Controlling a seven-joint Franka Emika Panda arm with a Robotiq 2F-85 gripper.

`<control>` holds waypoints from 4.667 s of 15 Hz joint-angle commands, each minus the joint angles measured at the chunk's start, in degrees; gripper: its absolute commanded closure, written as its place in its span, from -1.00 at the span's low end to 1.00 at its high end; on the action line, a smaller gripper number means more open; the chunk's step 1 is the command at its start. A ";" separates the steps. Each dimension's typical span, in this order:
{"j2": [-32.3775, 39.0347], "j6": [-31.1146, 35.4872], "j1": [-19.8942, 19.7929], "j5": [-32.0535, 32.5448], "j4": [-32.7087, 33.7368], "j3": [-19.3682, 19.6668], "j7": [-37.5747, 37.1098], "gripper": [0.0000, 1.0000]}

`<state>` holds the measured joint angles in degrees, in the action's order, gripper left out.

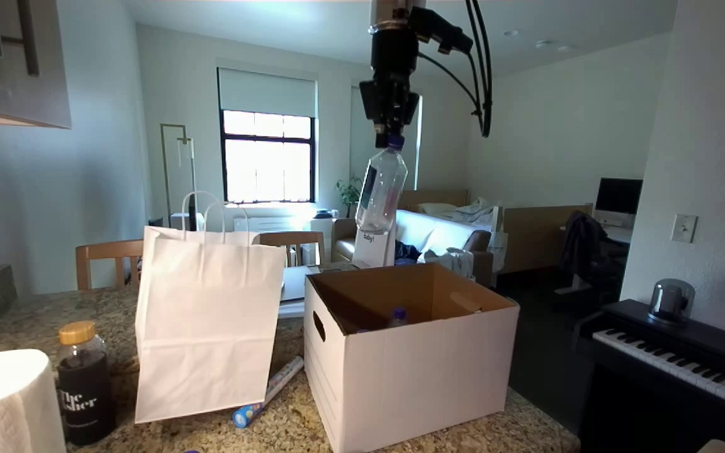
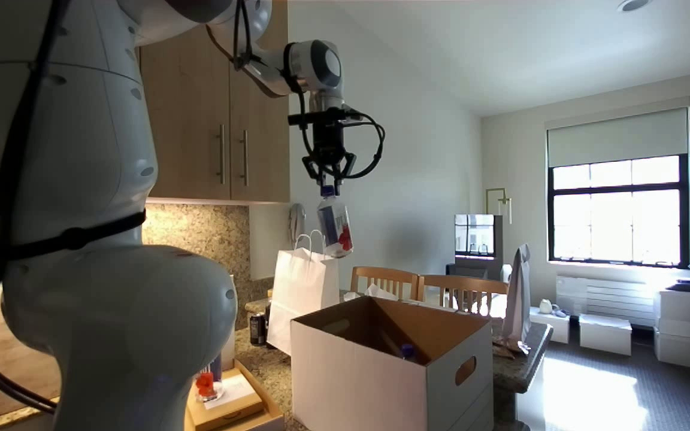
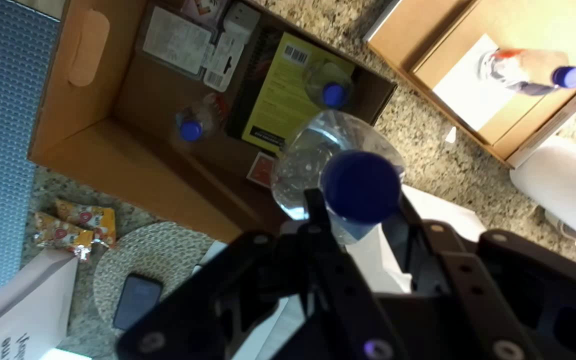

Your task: Put two water bottles in the white storage box.

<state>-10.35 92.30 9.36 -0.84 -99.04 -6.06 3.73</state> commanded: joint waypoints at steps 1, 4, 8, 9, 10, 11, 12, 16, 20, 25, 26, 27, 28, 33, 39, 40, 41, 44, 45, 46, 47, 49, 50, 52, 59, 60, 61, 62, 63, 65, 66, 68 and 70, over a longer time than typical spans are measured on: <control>5.44 0.94 -2.91 0.24 7.16 1.37 -1.98 0.69; 11.70 -0.17 -5.17 4.54 14.29 2.84 -2.84 0.72; 22.15 -3.85 -7.63 5.16 23.02 5.50 2.21 0.71; 24.20 -4.96 -8.19 5.03 24.60 5.93 3.67 0.71; 26.03 -6.58 -8.73 5.42 26.27 6.37 4.82 0.71; 27.76 -7.81 -9.22 6.05 27.60 6.74 6.10 0.71; 29.36 -10.36 -9.80 6.48 29.51 7.00 8.31 0.71; 29.33 -7.91 -9.50 5.55 27.12 7.67 6.98 0.35; 29.18 -7.91 -9.02 5.55 27.13 7.51 6.92 0.72; 33.50 -5.61 -10.63 -0.09 24.19 7.34 7.10 0.72; 34.28 -5.17 -10.91 -1.39 23.45 7.45 6.71 0.72; 35.26 -4.72 -11.72 -2.16 23.15 6.78 6.01 0.72; 36.11 -3.88 -11.98 -2.94 22.62 6.80 5.75 0.72; 38.01 4.79 -12.31 -4.84 20.74 7.49 0.78 0.72; 41.68 3.18 -12.39 -3.40 22.80 8.35 -2.23 0.73; 42.80 3.54 -12.07 -2.47 23.02 8.80 -2.99 0.73; 43.68 3.74 -11.85 -1.66 23.01 9.09 -3.45 0.73; 46.51 4.16 -11.62 0.49 23.69 9.96 -5.21 0.73; 47.43 3.88 -11.77 0.84 24.19 10.07 -5.56 0.73; 48.46 3.38 -12.00 0.97 24.98 10.21 -5.77 0.73; 49.47 3.09 -11.94 1.50 25.72 10.60 -6.50 0.73; 51.16 2.89 -12.39 1.50 27.08 10.82 -6.64 0.73; 51.85 2.84 -12.68 1.18 27.67 10.82 -6.51 0.73; 53.01 3.06 -13.26 0.52 28.56 10.74 -6.29 0.73; 56.11 2.76 -15.13 -0.77 31.45 10.56 -6.48 0.73; 56.37 2.82 -15.23 -0.81 31.70 10.62 -6.75 0.74; 56.66 2.67 -15.41 -0.95 32.01 10.56 -6.70 0.73; 56.83 2.59 -15.49 -0.98 32.20 10.57 -6.75 0.46; 56.93 2.44 -15.59 -1.09 32.37 10.55 -6.78 -0.05; 57.04 2.42 -15.72 -1.30 32.58 10.52 -6.85 -0.27; 57.03 2.50 -15.81 -1.50 32.65 10.49 -6.91 -0.41; 56.98 2.19 -15.81 -1.91 32.82 10.48 -6.98 -0.66; 56.77 2.20 -15.83 -1.99 32.89 10.55 -7.16 -0.93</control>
<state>46.30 96.08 -5.37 -1.89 -67.34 5.12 -1.99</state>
